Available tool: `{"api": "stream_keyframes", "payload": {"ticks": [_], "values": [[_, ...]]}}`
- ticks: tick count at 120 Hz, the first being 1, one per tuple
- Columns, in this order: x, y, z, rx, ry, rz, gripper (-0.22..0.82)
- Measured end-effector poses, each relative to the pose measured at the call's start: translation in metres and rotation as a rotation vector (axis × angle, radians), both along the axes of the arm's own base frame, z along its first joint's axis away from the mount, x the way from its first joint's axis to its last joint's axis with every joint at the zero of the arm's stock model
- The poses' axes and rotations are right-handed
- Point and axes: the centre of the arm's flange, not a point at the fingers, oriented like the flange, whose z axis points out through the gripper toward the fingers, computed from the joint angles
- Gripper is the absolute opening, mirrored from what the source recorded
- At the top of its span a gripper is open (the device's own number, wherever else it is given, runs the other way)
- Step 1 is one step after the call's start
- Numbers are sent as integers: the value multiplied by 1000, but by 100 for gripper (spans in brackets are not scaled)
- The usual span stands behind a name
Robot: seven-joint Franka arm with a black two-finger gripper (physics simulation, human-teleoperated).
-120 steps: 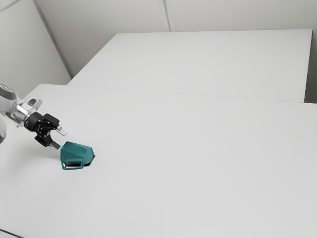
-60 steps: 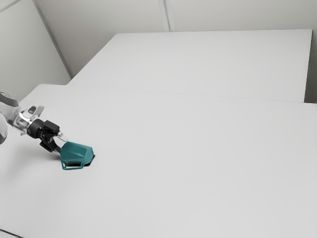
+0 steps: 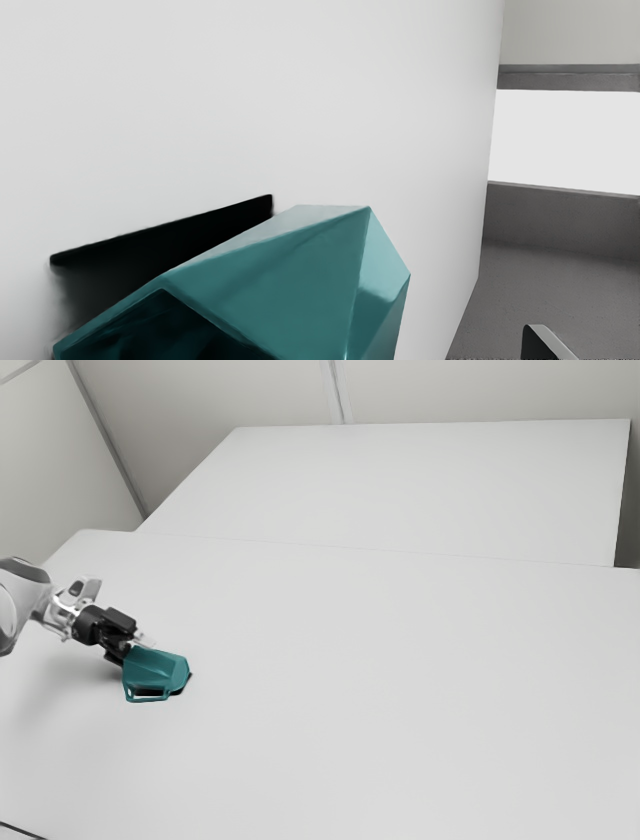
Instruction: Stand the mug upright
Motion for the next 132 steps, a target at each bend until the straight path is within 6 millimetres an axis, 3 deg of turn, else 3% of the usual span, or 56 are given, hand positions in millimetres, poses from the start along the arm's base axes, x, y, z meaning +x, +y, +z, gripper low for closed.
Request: {"api": "stream_keyframes", "payload": {"ticks": [19, 41, 72, 102, 117, 132], "values": [[0, -2, -1, -13, -9, -3, 8], [3, -7, 0, -19, -24, -14, -9], [9, -13, 8, -25, -51, -29, -16], [21, -29, 51, 7, -124, -66, -18], [36, -56, 83, 58, -178, -125, -18], [54, -88, 103, 137, -211, -208, -18]]}}
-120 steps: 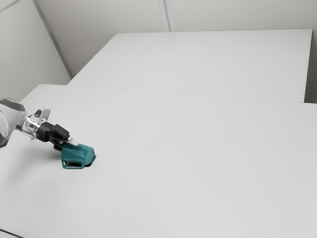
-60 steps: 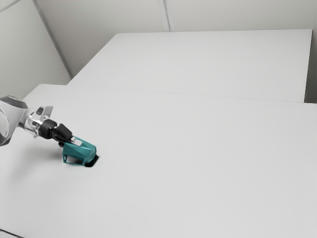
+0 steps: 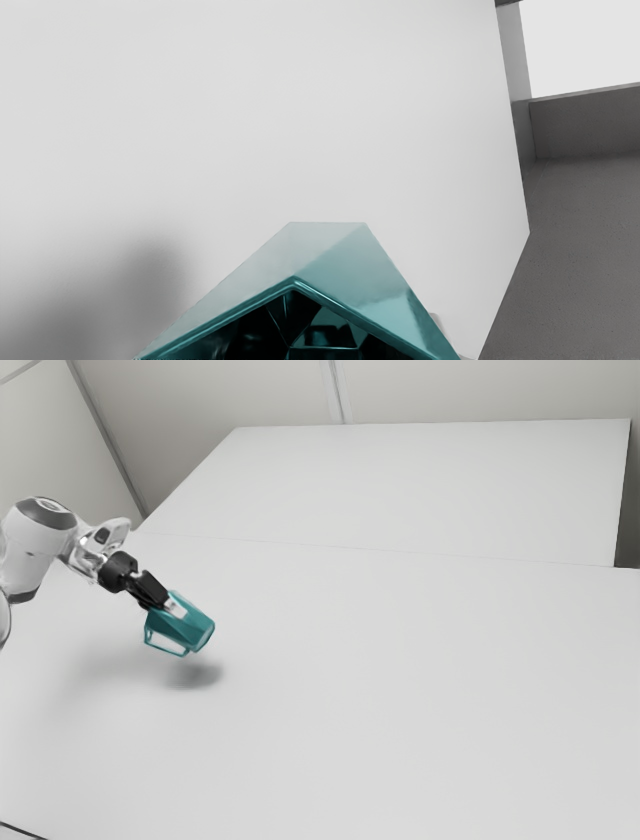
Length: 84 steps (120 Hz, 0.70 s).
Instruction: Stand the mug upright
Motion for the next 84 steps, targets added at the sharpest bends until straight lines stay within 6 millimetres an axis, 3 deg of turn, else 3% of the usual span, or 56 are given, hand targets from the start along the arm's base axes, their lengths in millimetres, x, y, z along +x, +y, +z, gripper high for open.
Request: {"api": "stream_keyframes", "payload": {"ticks": [21, 54, 84], "values": [[20, -45, 37, 164, -27, -105, -18], [36, -86, 55, 425, -15, -159, -18], [50, -135, 75, 652, -22, -211, -18]]}}
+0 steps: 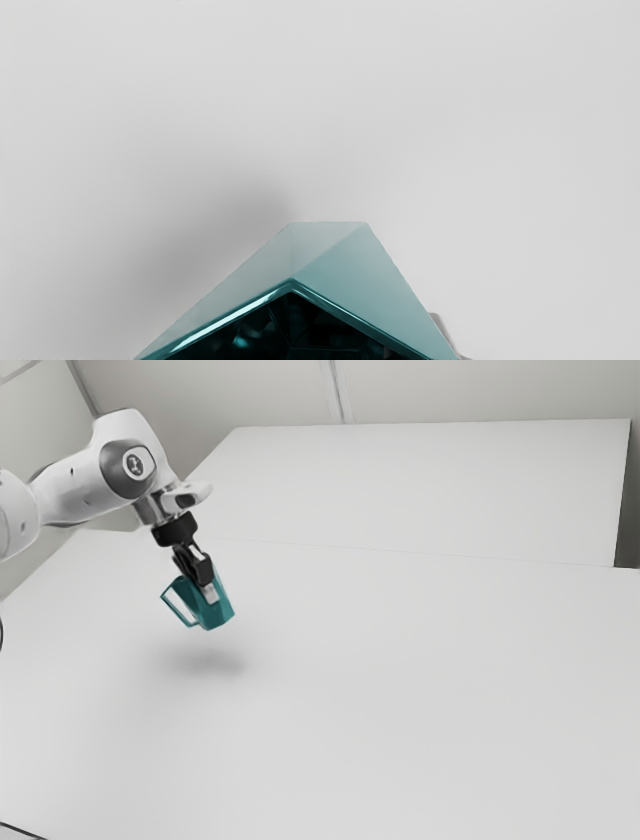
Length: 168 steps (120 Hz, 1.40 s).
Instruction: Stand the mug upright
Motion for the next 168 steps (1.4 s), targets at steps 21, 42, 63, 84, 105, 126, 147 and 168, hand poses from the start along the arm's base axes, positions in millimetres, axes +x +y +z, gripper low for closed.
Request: {"api": "stream_keyframes", "payload": {"ticks": [21, 42, 63, 84, 105, 126, 147, 168], "values": [[7, -16, 0, 106, -8, 28, -18], [11, -36, -1, 173, -10, 63, -18], [11, -61, -4, 227, 0, 97, -18], [8, -71, -20, 267, 23, 149, -18], [5, -82, -33, 313, 30, 188, -18], [0, -92, -50, 339, 36, 229, -18], [4, -94, -68, 351, 40, 274, -18], [8, -94, -80, 361, 45, 311, -18]]}}
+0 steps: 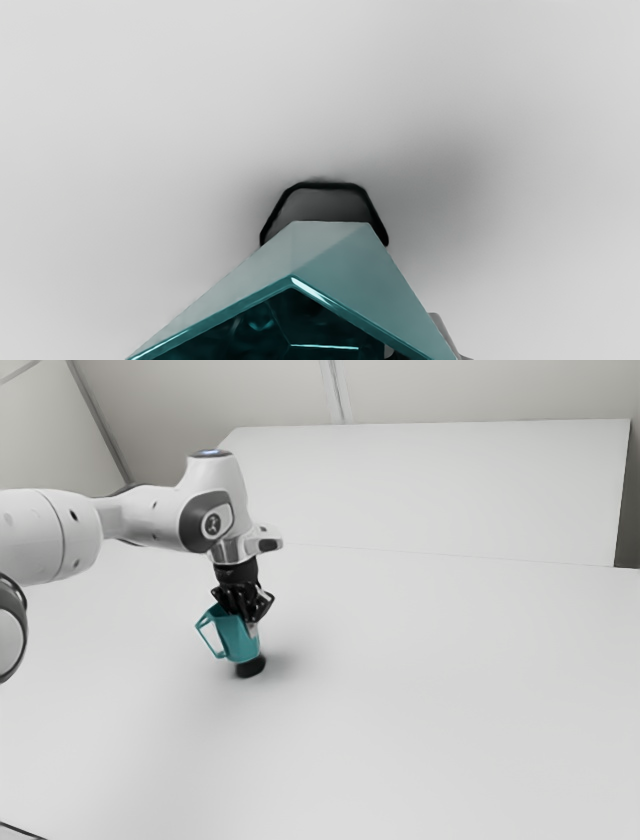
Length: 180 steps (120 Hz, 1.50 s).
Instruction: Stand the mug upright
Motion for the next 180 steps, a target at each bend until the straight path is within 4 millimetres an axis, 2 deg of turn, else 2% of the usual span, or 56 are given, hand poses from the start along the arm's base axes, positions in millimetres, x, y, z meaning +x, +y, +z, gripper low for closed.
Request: {"api": "stream_keyframes", "payload": {"ticks": [38, 110, 134, 148, 162, 180], "values": [[7, -8, 3, 42, -52, 11, -18], [15, -9, -26, 48, -44, 49, -18], [16, -9, -24, 77, -55, 27, 24], [19, -16, -1, 82, -95, 17, 39], [16, -33, 45, 84, -166, -9, 48], [2, -50, 98, 79, -204, -21, 54]]}}
